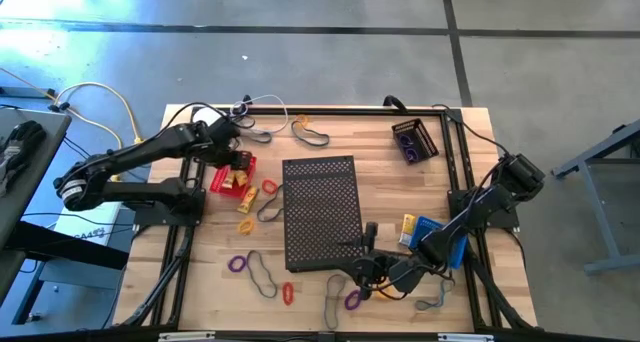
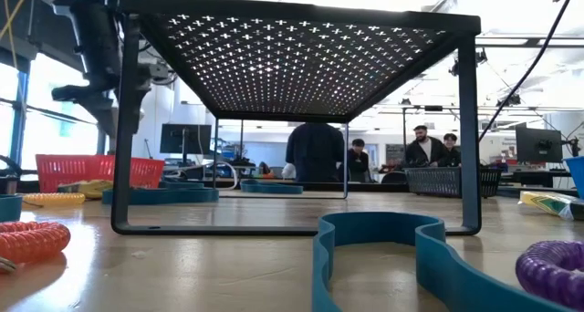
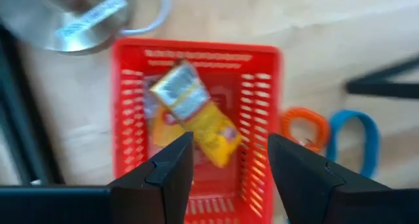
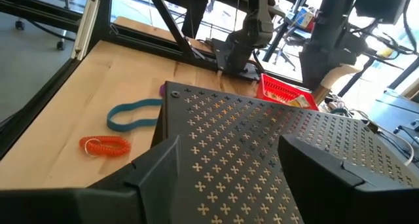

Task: Pick & Place Office Desk Supplies
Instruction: Put the yellow spring keychain into the black bin

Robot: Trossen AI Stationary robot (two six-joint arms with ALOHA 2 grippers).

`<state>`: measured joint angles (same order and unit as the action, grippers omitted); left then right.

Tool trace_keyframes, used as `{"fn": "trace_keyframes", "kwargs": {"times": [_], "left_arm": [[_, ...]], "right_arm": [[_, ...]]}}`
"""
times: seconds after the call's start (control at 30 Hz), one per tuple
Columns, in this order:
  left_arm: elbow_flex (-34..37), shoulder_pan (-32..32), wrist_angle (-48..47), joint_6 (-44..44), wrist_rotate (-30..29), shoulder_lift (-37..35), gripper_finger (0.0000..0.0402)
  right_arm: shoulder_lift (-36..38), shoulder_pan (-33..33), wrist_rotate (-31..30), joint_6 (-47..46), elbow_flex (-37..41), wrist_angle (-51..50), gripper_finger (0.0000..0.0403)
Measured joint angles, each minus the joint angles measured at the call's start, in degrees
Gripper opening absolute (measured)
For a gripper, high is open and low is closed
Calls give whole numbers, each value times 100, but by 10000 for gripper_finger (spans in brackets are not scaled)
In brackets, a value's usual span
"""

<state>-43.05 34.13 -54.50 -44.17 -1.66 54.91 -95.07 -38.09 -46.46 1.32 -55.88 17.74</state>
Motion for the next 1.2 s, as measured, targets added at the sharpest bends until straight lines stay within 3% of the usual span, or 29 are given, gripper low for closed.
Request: {"fn": "trace_keyframes", "kwargs": {"times": [0.1, 0.3, 0.43, 0.63, 0.8, 0.97, 1.2], "left_arm": [[-143, -40, 37, 474, 144, -43, 186], [-192, -669, -21, 464, 148, -215, 186], [-194, -1721, -341, -71, 136, -308, 186], [-194, -3671, -453, -1717, 36, -258, 186], [-192, -5001, -453, -2384, -408, -253, 186], [-190, -5859, -361, -2958, -615, -224, 186], [-172, -6386, -400, -3258, -746, 125, 186]], "right_arm": [[0, 0, 0, 0, 0, 0, 247], [0, -2, 0, -2, 0, -2, 247], [0, -4, 0, -4, 0, -4, 247], [0, 29, 12, -4, 2, -25, 246], [0, 63, 21, -60, 0, -34, 247], [0, 61, 24, -471, 0, -44, 247], [0, 59, 199, -484, 0, -45, 247]]}}
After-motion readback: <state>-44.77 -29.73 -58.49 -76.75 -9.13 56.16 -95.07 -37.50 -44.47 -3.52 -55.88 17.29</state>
